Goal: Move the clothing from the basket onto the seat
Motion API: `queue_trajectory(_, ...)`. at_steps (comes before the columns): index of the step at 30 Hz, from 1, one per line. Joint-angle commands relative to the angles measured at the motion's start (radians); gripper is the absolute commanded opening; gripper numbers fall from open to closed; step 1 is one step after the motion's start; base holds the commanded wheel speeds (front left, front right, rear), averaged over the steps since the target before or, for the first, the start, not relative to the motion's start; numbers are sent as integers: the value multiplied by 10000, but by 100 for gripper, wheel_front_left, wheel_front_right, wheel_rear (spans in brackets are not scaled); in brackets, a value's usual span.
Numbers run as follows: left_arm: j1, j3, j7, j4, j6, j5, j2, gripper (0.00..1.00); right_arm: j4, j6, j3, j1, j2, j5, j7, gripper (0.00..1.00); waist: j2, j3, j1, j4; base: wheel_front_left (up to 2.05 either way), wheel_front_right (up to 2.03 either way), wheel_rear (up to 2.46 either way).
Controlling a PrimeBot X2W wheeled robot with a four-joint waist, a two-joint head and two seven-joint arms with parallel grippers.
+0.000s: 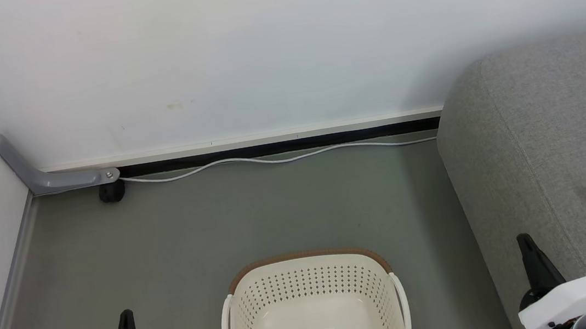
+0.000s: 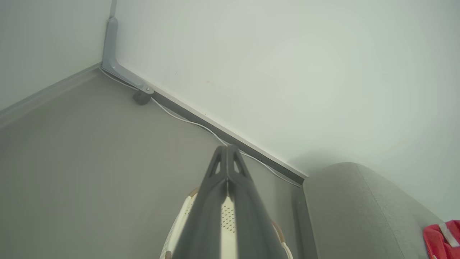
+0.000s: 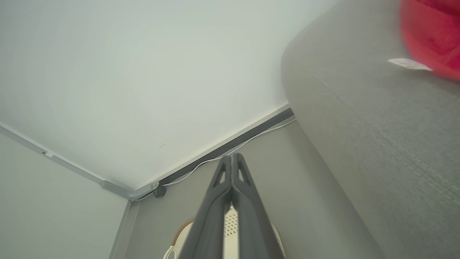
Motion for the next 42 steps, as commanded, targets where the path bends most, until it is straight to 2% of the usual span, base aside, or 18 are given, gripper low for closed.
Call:
queue_trajectory(1, -558, 158, 46, -308, -80, -276, 156, 0, -347, 5, -11, -282, -48, 262, 75, 0, 0, -1, -1, 1, 0, 0, 0)
queue_trajectory(42, -1057, 323, 1225, -547, -333, -4798, 225, 0, -1081, 9, -938, -235, 176, 4446, 1257, 0, 0, -33, -1, 27, 0, 0, 0)
